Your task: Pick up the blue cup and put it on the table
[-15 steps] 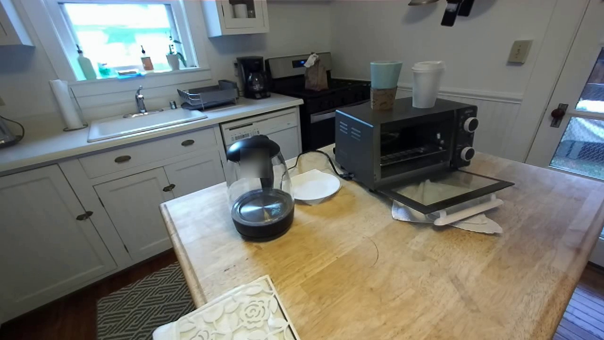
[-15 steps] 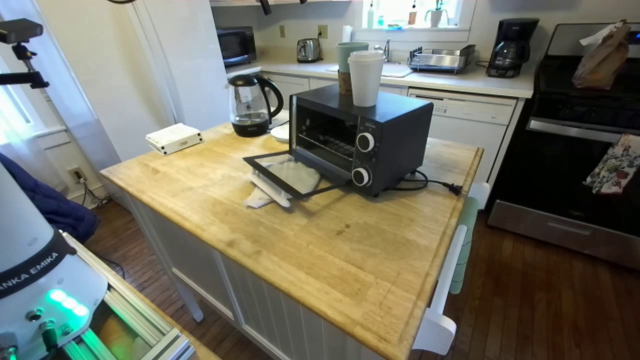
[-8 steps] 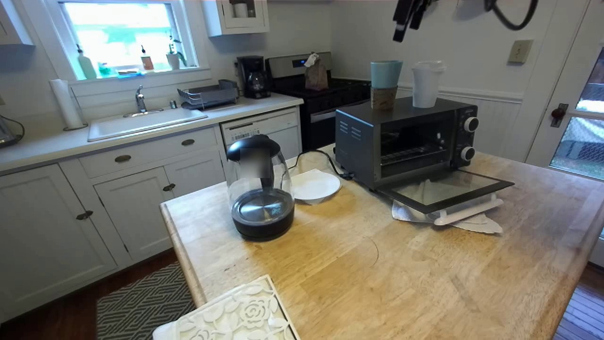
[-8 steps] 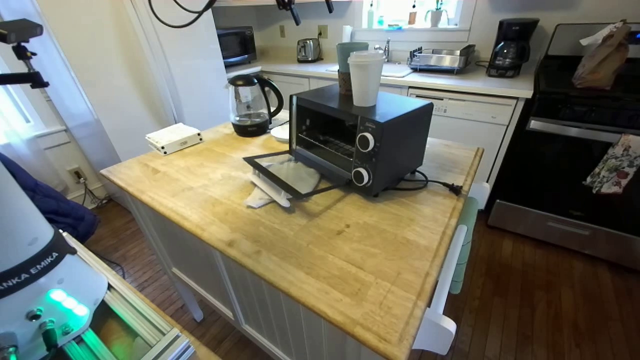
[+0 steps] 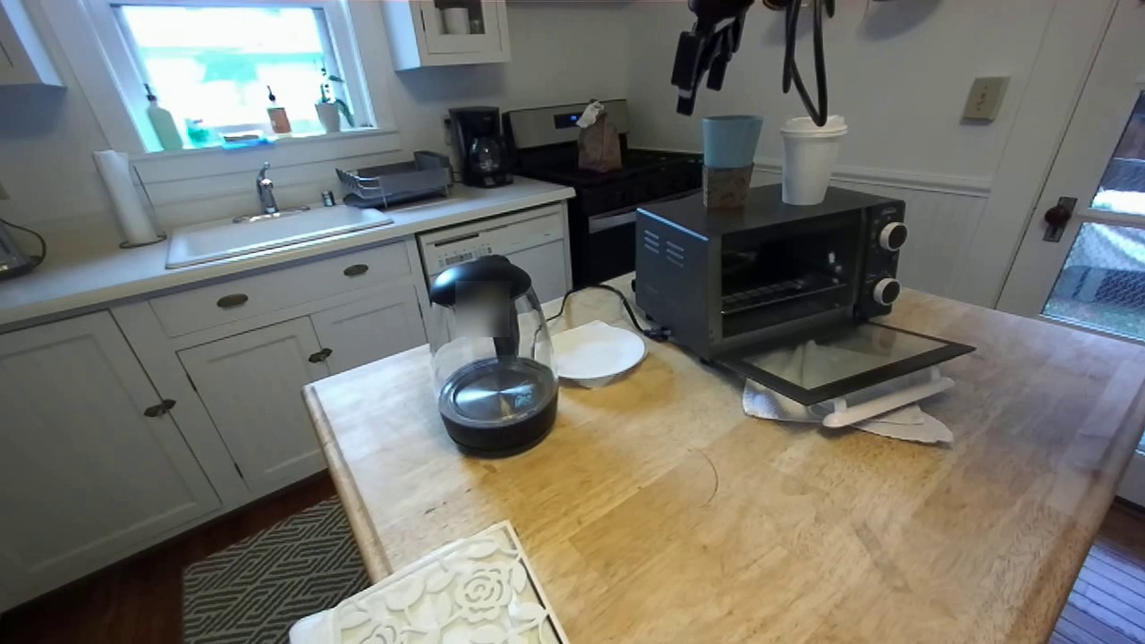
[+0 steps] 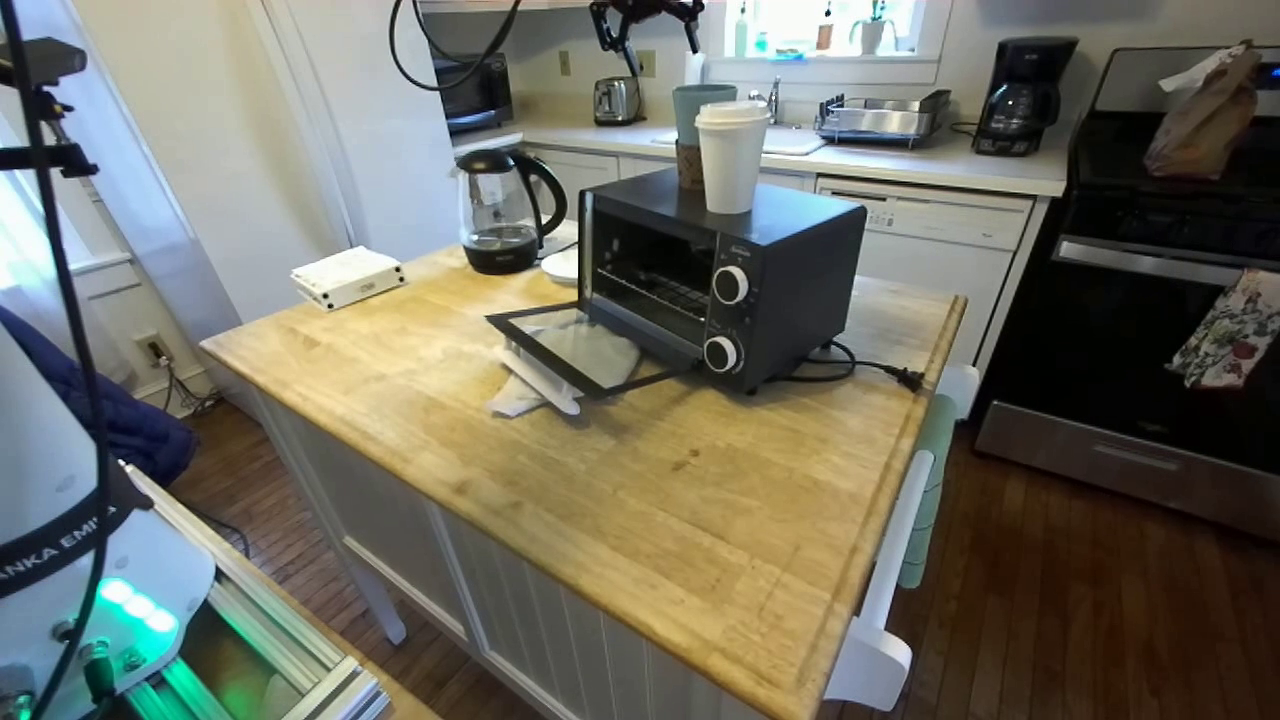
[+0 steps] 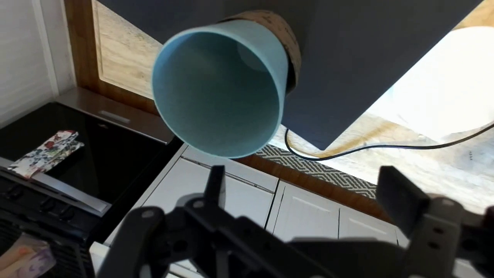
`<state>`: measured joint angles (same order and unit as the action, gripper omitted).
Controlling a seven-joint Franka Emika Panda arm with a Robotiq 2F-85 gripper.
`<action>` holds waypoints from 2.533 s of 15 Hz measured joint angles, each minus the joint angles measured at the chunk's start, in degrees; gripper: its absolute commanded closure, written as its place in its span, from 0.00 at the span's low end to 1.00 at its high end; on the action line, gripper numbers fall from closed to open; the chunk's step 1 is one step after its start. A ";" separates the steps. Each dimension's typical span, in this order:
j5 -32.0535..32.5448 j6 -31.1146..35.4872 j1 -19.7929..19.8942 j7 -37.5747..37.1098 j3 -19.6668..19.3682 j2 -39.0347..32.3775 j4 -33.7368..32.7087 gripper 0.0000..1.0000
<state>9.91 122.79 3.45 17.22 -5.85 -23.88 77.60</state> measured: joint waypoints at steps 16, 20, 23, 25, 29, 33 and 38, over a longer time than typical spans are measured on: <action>-0.09 -9.11 1.38 -4.55 0.08 -1.27 -2.87 0.05; -0.72 -10.00 1.36 -4.81 0.80 -1.27 -2.20 0.02; -1.21 -9.96 1.56 -5.10 0.97 -1.27 -1.46 0.14; -1.24 -9.94 1.93 -5.57 0.91 -1.31 -1.21 0.36; -1.40 -8.77 3.03 -5.78 0.88 -1.54 -1.21 0.66; -1.40 -7.33 3.48 -5.78 0.86 -1.63 -1.21 0.93; -1.41 -6.52 3.46 -5.75 1.10 -1.66 -1.21 0.99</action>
<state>8.49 116.27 6.91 11.47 -4.76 -25.53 76.39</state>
